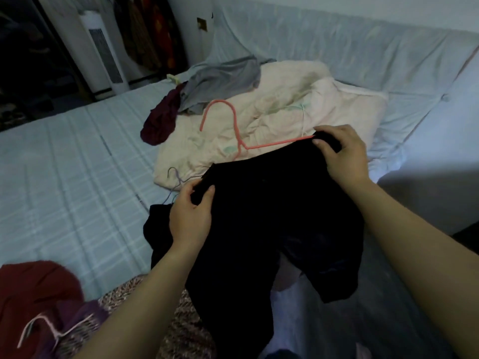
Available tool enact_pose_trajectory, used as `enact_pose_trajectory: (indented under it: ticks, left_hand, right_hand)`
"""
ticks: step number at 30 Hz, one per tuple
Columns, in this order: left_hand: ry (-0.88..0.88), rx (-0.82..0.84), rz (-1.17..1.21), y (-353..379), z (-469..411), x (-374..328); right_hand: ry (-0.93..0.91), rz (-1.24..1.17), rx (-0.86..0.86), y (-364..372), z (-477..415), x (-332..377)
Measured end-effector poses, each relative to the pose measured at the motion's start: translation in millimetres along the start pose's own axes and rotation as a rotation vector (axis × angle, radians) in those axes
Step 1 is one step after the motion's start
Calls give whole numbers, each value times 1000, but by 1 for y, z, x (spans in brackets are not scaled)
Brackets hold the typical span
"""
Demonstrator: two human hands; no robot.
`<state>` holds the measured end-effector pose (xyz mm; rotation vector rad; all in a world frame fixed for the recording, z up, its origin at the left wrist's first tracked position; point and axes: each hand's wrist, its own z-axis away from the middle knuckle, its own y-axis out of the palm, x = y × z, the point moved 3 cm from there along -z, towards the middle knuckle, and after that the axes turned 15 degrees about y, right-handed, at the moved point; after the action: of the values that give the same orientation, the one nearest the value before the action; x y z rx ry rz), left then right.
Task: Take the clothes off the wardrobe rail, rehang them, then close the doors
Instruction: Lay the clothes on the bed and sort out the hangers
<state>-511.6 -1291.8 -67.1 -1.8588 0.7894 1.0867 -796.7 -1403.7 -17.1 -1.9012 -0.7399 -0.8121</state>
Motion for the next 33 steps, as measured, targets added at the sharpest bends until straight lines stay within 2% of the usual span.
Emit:
enact_pose_trajectory:
  ticks: [7, 13, 16, 18, 21, 23, 26, 33]
  left_hand:
    - [-172, -129, -32, -5, -67, 76]
    - [-274, -215, -231, 18, -120, 136]
    - [-283, -199, -368, 28, -137, 169]
    - [-306, -83, -491, 33, -144, 193]
    - [-440, 170, -601, 30, -138, 228]
    - [-524, 243, -586, 20, -122, 243]
    - [-578, 237, -565, -6, -88, 250]
    - [-647, 91, -624, -106, 18, 250]
  right_hand:
    - [-18, 9, 324, 153, -74, -5]
    - [-57, 97, 597, 270, -134, -37]
    - [-63, 187, 723, 323, -145, -65]
    - [-81, 293, 808, 352, -144, -82]
    - [-90, 454, 941, 385, -120, -95]
    - [-131, 487, 1026, 397, -88, -90]
    - [-213, 443, 1178, 407, -28, -66]
    - [-426, 321, 1462, 418, 132, 14]
